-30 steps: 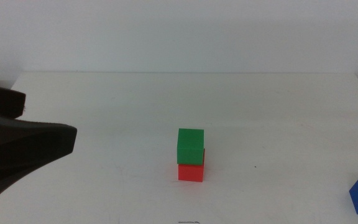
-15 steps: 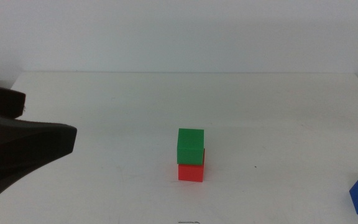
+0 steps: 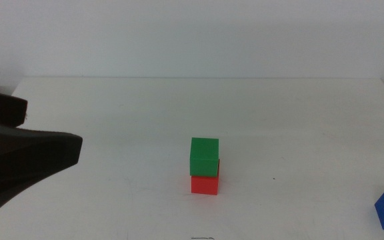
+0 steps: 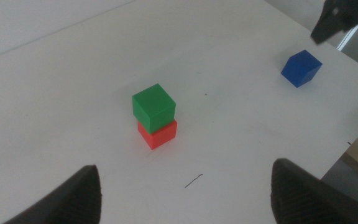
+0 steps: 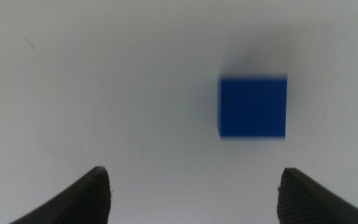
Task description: Stack red cubes first, then green, then blue cubes in a specific spot.
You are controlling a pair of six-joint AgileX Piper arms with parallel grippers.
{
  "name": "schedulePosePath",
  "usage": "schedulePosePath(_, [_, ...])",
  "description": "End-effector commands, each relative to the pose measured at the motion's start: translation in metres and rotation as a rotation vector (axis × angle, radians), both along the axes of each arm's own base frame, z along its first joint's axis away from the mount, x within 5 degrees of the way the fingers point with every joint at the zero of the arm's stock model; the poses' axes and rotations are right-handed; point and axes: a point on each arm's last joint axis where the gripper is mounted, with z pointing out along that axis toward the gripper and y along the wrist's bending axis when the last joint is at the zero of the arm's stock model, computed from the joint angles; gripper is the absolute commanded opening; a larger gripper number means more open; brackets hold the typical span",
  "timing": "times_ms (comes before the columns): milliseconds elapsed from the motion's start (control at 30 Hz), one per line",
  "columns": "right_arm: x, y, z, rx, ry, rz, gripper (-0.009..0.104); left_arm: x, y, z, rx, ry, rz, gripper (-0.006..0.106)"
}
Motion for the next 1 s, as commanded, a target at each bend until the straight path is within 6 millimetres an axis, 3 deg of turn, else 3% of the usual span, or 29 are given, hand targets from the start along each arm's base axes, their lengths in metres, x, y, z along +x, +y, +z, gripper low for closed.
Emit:
schedulePosePath(0, [0.009,-0.005,-0.003,-0.039,0.049,0.022,0.082,0.001,-0.001,0.012,-0.07,-0.06,0.009,0.094])
schedulePosePath(300, [0.04,-0.018,-0.041,-0.172,0.117,0.022,0.082,0.001,-0.001,0.012,-0.07,-0.06,0.009,0.094])
schedulePosePath(800, [0.067,-0.024,-0.095,-0.232,0.251,0.037,0.082,0.001,-0.001,0.012,-0.07,-0.06,0.009,0.094])
schedulePosePath(900, [0.07,-0.025,-0.104,-0.235,0.265,0.039,0.079,0.001,-0.001,0.012,-0.07,-0.06,0.009,0.094])
schedulePosePath(967, [0.072,-0.025,-0.108,-0.234,0.269,0.041,0.072,0.001,-0.001,0.012,-0.07,-0.06,0.009,0.094])
